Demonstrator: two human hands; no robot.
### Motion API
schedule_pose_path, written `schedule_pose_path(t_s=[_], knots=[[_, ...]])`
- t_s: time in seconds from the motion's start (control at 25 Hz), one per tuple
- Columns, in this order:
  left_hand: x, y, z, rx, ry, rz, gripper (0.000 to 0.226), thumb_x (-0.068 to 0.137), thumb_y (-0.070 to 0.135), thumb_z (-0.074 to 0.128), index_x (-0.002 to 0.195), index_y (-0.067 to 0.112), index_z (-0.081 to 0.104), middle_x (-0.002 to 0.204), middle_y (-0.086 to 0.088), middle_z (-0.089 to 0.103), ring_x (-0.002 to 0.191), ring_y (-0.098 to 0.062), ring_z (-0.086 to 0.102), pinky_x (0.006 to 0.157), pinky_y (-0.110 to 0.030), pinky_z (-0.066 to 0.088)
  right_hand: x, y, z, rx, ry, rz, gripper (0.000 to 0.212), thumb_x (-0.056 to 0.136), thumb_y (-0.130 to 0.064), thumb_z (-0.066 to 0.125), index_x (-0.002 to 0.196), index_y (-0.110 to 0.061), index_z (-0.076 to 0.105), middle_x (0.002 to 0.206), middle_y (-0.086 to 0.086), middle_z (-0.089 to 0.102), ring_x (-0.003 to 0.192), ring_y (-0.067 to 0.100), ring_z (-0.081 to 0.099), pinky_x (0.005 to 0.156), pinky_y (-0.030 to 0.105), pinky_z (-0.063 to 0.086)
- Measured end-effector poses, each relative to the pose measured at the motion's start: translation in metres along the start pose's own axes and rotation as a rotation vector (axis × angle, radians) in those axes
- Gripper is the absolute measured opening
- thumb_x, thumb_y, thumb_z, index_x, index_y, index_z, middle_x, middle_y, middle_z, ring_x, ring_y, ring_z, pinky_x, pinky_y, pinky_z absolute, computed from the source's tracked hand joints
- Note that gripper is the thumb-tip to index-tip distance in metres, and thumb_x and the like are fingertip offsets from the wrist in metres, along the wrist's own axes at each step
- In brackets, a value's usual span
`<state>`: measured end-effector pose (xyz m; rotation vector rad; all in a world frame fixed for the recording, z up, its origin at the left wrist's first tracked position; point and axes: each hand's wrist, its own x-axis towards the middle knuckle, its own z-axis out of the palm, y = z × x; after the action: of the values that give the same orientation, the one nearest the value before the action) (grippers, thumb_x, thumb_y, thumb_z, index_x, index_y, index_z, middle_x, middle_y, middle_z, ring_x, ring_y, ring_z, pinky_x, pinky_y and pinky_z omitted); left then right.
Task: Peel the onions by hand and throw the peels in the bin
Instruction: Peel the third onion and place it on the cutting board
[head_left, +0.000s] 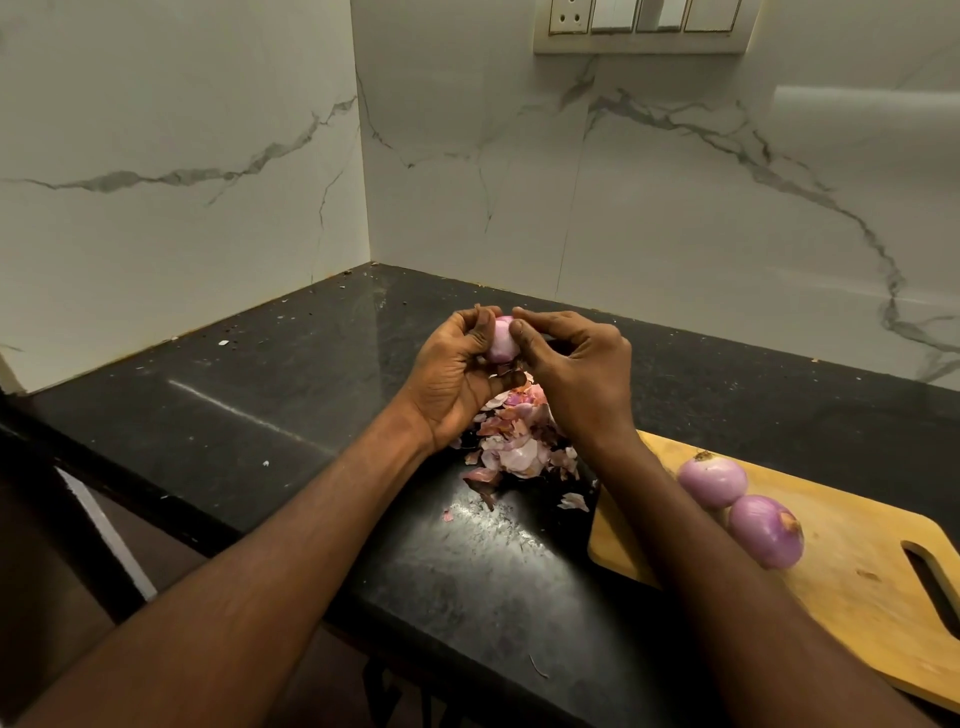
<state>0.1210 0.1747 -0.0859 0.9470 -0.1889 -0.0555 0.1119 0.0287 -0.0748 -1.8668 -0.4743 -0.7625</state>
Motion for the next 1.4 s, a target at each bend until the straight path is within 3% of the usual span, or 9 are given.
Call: schedule_pose_path(t_s=[0.2, 0.4, 0.52, 0.64, 0.84, 1.0, 1.08, 1.24, 1.4], knots=[[-0.002, 0.0, 0.003, 0.056, -0.017, 0.008, 0.021, 0.108, 0.016, 0.047, 0.125, 0.004, 0.052, 0.126, -0.022, 0.058, 0.107, -0.032, 0.068, 0.091, -0.06, 0.057, -0.001, -0.004, 0.0, -0.197, 0.04, -0.156, 0.021, 0.091, -0.013, 0.078, 0.11, -0.006, 0.078, 0.099, 0.006, 0.078, 0.083, 0.01, 0.071, 0.079, 0.02, 0.061], [-0.003, 0.0, 0.003, 0.085, -0.021, 0.0, 0.019, 0.107, 0.014, 0.05, 0.124, 0.006, 0.052, 0.14, -0.031, 0.052, 0.113, -0.037, 0.065, 0.09, -0.063, 0.057, -0.002, -0.005, 0.0, -0.214, 0.065, -0.164, 0.005, 0.09, -0.012, 0.078, 0.094, -0.009, 0.079, 0.085, 0.002, 0.075, 0.073, 0.007, 0.068, 0.071, 0.018, 0.059], [-0.003, 0.0, 0.004, 0.015, -0.018, -0.003, 0.014, 0.107, 0.013, 0.048, 0.119, 0.006, 0.051, 0.13, -0.027, 0.055, 0.105, -0.035, 0.067, 0.086, -0.062, 0.059, -0.001, -0.006, 0.0, -0.155, 0.126, -0.088, 0.005, 0.089, -0.012, 0.077, 0.094, -0.011, 0.078, 0.081, -0.004, 0.071, 0.071, 0.002, 0.067, 0.069, 0.015, 0.058], [-0.001, 0.002, 0.003, -0.14, 0.002, 0.007, 0.01, 0.107, 0.011, 0.049, 0.116, 0.007, 0.05, 0.124, -0.023, 0.058, 0.094, -0.034, 0.074, 0.082, -0.056, 0.063, 0.002, -0.007, 0.0, -0.054, 0.169, 0.005, 0.013, 0.094, -0.015, 0.074, 0.105, -0.011, 0.079, 0.089, -0.005, 0.075, 0.079, 0.004, 0.072, 0.075, 0.021, 0.062], [-0.001, 0.0, 0.003, -0.085, -0.055, 0.014, 0.012, 0.105, 0.012, 0.053, 0.116, 0.009, 0.051, 0.106, -0.017, 0.069, 0.091, -0.024, 0.075, 0.09, -0.052, 0.061, 0.0, -0.007, 0.003, 0.016, 0.053, 0.114, 0.024, 0.094, -0.02, 0.076, 0.117, -0.013, 0.077, 0.104, -0.004, 0.078, 0.094, 0.002, 0.072, 0.084, 0.019, 0.059], [0.001, -0.002, 0.001, -0.061, -0.006, 0.009, 0.026, 0.104, 0.012, 0.055, 0.129, 0.006, 0.053, 0.122, -0.024, 0.063, 0.095, -0.029, 0.073, 0.087, -0.05, 0.063, 0.002, -0.005, 0.002, 0.036, 0.15, 0.172, 0.022, 0.092, -0.003, 0.073, 0.109, -0.015, 0.08, 0.094, -0.012, 0.075, 0.085, -0.007, 0.069, 0.082, 0.015, 0.059], [0.002, -0.002, 0.001, -0.035, -0.018, -0.003, 0.037, 0.1, 0.016, 0.059, 0.134, 0.002, 0.055, 0.126, -0.025, 0.062, 0.101, -0.031, 0.07, 0.091, -0.052, 0.061, 0.003, -0.002, 0.001, 0.081, 0.181, 0.235, 0.018, 0.09, -0.005, 0.076, 0.104, -0.015, 0.081, 0.089, -0.013, 0.075, 0.085, -0.002, 0.072, 0.08, 0.022, 0.062], [0.003, -0.002, 0.003, -0.011, -0.024, 0.032, 0.031, 0.099, 0.009, 0.06, 0.128, 0.001, 0.06, 0.124, -0.021, 0.065, 0.105, -0.029, 0.069, 0.087, -0.04, 0.064, 0.006, -0.006, -0.001, 0.28, 0.202, 0.384, 0.014, 0.087, -0.002, 0.078, 0.098, -0.01, 0.081, 0.089, 0.002, 0.079, 0.086, 0.015, 0.076, 0.079, 0.034, 0.065], [0.005, -0.001, -0.001, -0.123, 0.013, 0.039, 0.04, 0.106, 0.005, 0.048, 0.14, -0.016, 0.047, 0.123, -0.025, 0.066, 0.105, -0.029, 0.07, 0.088, -0.034, 0.063, 0.011, -0.018, -0.007, 0.853, 0.248, 0.762, 0.015, 0.089, 0.011, 0.068, 0.1, 0.003, 0.075, 0.085, 0.014, 0.077, 0.073, 0.019, 0.075, 0.072, 0.029, 0.065]])
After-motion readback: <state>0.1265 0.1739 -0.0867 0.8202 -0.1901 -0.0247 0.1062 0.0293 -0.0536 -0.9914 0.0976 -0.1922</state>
